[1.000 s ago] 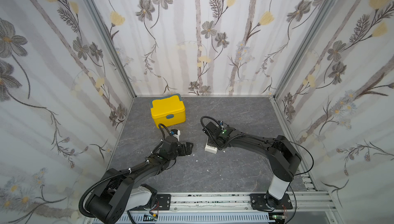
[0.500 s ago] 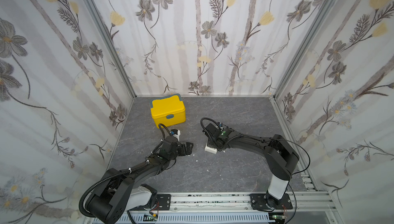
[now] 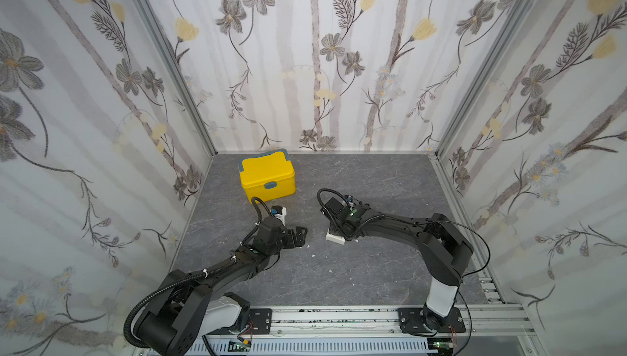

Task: Take the rings out of the lift-off lid box
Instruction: Close the lid on the jewelry box, then reset both arms

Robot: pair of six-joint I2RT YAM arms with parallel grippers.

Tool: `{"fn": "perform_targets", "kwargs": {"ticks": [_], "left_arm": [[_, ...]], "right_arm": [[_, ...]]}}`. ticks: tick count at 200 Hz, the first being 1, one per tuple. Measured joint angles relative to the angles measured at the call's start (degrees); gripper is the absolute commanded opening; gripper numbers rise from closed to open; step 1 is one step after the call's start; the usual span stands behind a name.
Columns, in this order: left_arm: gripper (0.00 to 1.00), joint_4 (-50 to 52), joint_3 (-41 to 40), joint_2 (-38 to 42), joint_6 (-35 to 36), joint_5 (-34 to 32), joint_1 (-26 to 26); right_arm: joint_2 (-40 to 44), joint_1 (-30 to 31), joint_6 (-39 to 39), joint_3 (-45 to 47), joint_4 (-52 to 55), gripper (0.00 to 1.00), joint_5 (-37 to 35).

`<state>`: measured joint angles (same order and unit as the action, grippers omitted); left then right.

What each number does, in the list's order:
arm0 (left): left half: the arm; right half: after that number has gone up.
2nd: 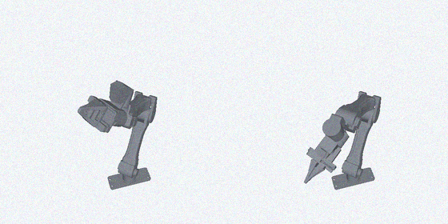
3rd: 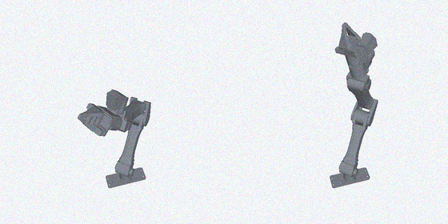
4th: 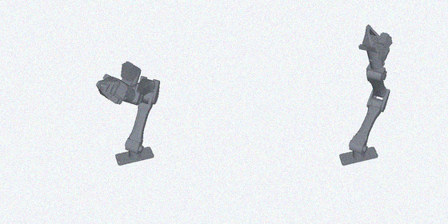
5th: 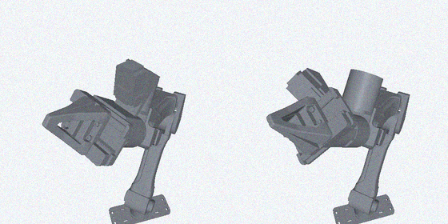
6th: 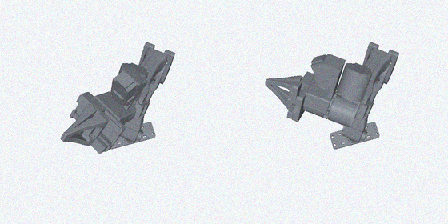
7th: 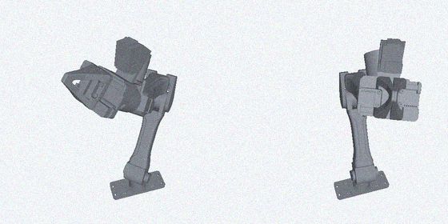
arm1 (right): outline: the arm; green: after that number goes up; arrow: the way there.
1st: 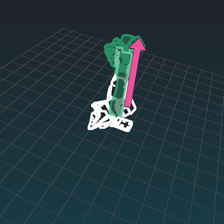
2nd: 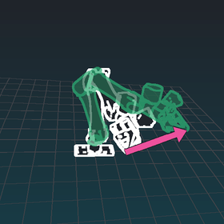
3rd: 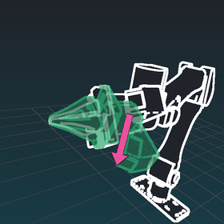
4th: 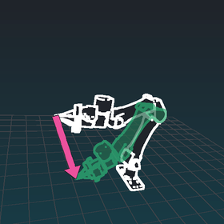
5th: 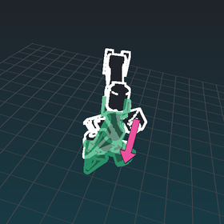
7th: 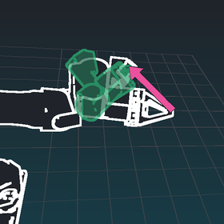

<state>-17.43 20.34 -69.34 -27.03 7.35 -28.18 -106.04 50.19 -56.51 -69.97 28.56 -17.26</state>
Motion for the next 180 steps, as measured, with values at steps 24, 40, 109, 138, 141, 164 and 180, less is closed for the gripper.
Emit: {"fn": "perform_targets", "kwargs": {"ticks": [24,40,109,138,141,164,180], "left_arm": [[1.0,-0.04,0.0,0.0,0.0,0.0,0.0],[1.0,-0.2,0.0,0.0,0.0,0.02,0.0],[1.0,-0.04,0.72,0.37,0.04,-0.02,0.0],[1.0,0.9,2.32,1.68,0.81,-0.48,0.0],[1.0,1.03,2.51,1.86,0.98,-0.63,0.04],[1.0,2.51,4.68,3.45,1.62,-1.86,1.16],[1.0,3.15,6.49,4.57,3.23,-3.28,3.23]], "right_arm": [[0.04,0.11,0.0,-0.15,0.04,0.34,-0.11],[0.24,0.15,0.02,-0.33,0.09,0.38,0.0],[6.08,-0.02,3.19,-4.72,1.25,1.0,-2.86],[11.47,-1.09,7.13,-6.19,0.5,0.99,-6.56],[12.2,-1.29,7.72,-6.1,0.28,0.99,-6.88],[19.61,-5.14,14.86,-1.6,-5.44,0.99,-7.52],[25.88,-9.27,21.27,5.22,-11.41,0.99,-9.31]]}}
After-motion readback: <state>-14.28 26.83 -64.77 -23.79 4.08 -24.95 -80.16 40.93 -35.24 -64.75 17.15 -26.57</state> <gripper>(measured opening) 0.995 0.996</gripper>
